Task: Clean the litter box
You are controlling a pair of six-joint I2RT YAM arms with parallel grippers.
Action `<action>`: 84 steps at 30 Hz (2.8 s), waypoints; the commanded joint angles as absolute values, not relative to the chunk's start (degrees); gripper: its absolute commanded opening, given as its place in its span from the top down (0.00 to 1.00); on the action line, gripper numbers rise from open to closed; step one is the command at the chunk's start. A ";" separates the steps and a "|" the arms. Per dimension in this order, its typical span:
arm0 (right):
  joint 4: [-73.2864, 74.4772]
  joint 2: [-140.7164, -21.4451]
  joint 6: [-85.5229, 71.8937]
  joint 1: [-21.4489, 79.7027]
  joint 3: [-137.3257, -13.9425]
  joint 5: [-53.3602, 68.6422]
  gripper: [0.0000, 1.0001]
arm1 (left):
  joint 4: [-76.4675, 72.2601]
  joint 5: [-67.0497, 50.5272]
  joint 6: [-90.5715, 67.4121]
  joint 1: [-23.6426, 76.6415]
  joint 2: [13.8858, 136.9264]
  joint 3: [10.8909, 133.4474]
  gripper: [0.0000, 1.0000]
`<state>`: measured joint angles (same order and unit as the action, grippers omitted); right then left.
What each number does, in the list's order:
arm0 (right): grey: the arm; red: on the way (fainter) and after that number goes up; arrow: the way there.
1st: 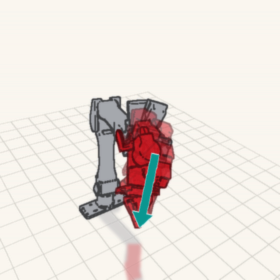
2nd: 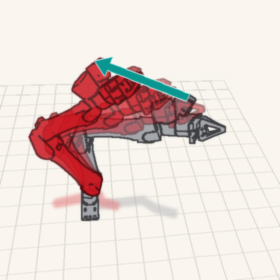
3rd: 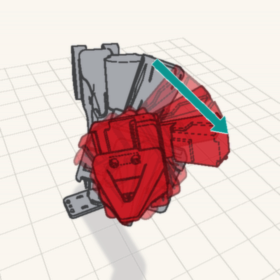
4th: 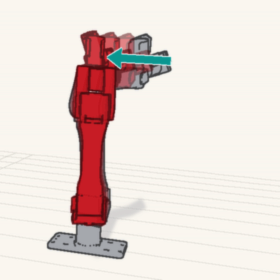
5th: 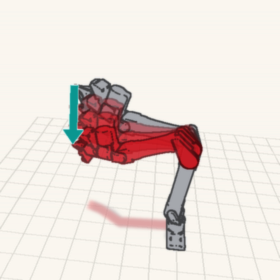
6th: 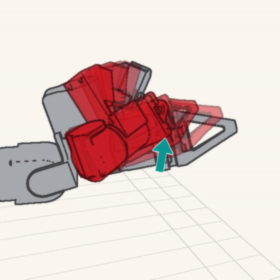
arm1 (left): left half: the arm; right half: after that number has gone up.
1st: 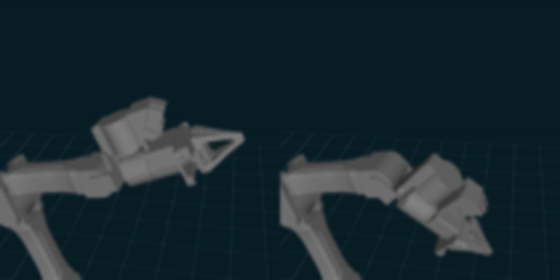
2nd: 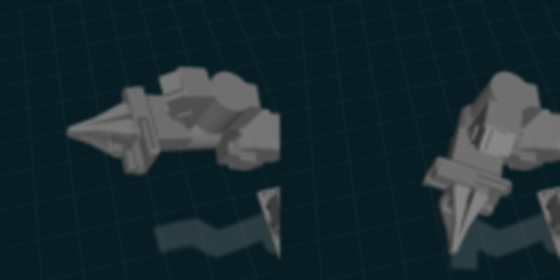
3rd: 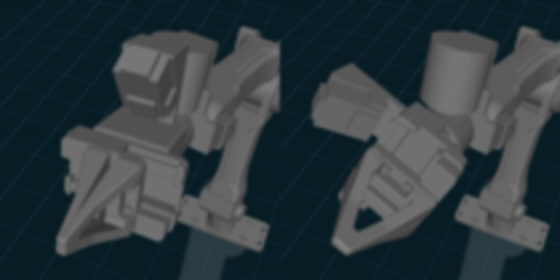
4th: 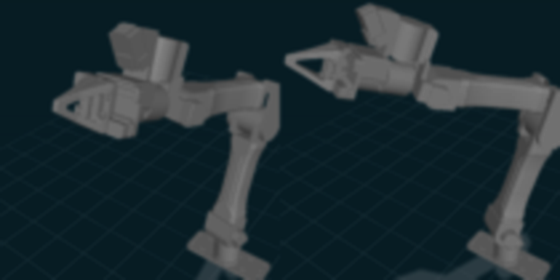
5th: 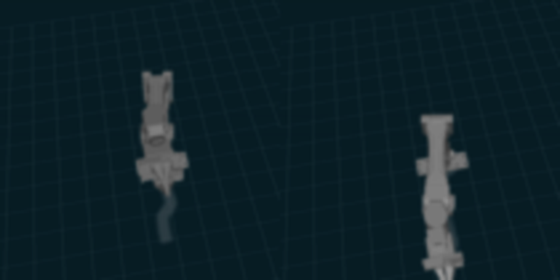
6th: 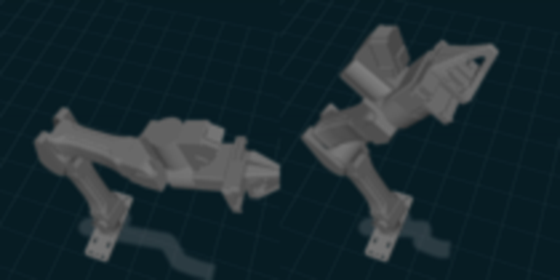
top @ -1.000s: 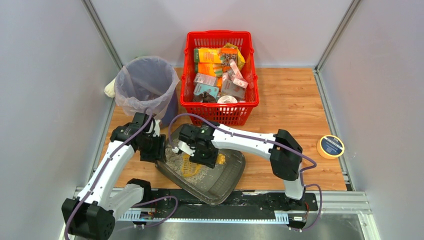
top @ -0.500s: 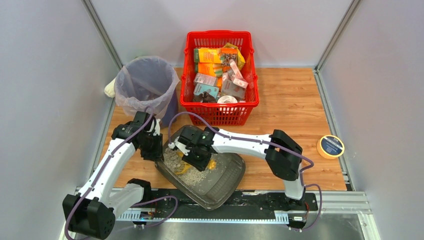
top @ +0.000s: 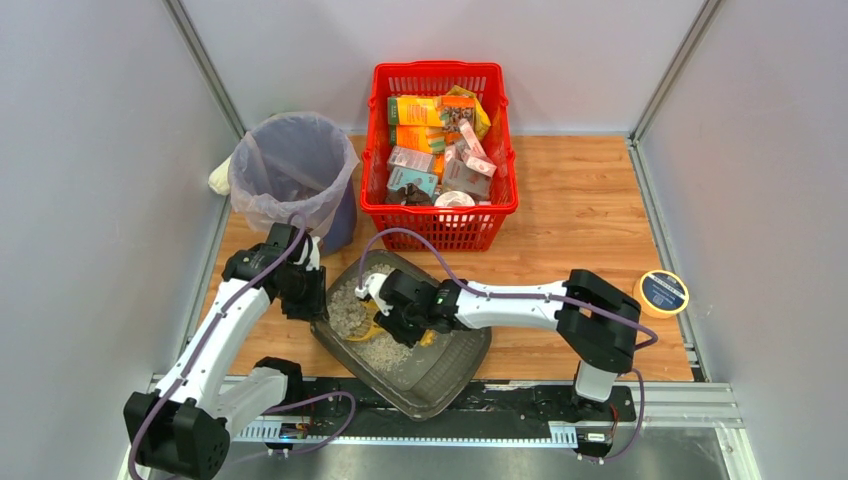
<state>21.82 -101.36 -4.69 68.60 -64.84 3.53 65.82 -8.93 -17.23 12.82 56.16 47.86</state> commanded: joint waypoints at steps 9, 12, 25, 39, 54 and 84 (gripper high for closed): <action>15.56 -91.85 -2.55 68.03 -62.14 -2.20 1.00 | 63.11 -3.43 -17.93 13.71 50.54 52.56 0.33; 16.34 -90.18 -2.37 68.03 -61.61 -2.02 1.00 | 62.67 -1.59 -18.72 13.71 48.96 53.43 0.29; 3.70 -79.56 -2.02 68.12 -46.78 -2.37 1.00 | 50.11 15.54 -16.44 13.71 38.24 58.62 0.25; -2.81 -61.81 -3.95 71.71 -34.82 -8.96 1.00 | 26.73 15.48 -13.26 -2.77 38.76 57.93 0.19; -15.10 -55.21 -8.87 79.10 -25.24 -20.82 1.00 | 22.68 19.95 -9.05 -4.48 34.19 52.03 0.18; -21.39 -61.25 -11.78 87.10 -28.19 -33.14 1.00 | 22.94 14.59 -8.44 -4.40 34.98 51.68 0.18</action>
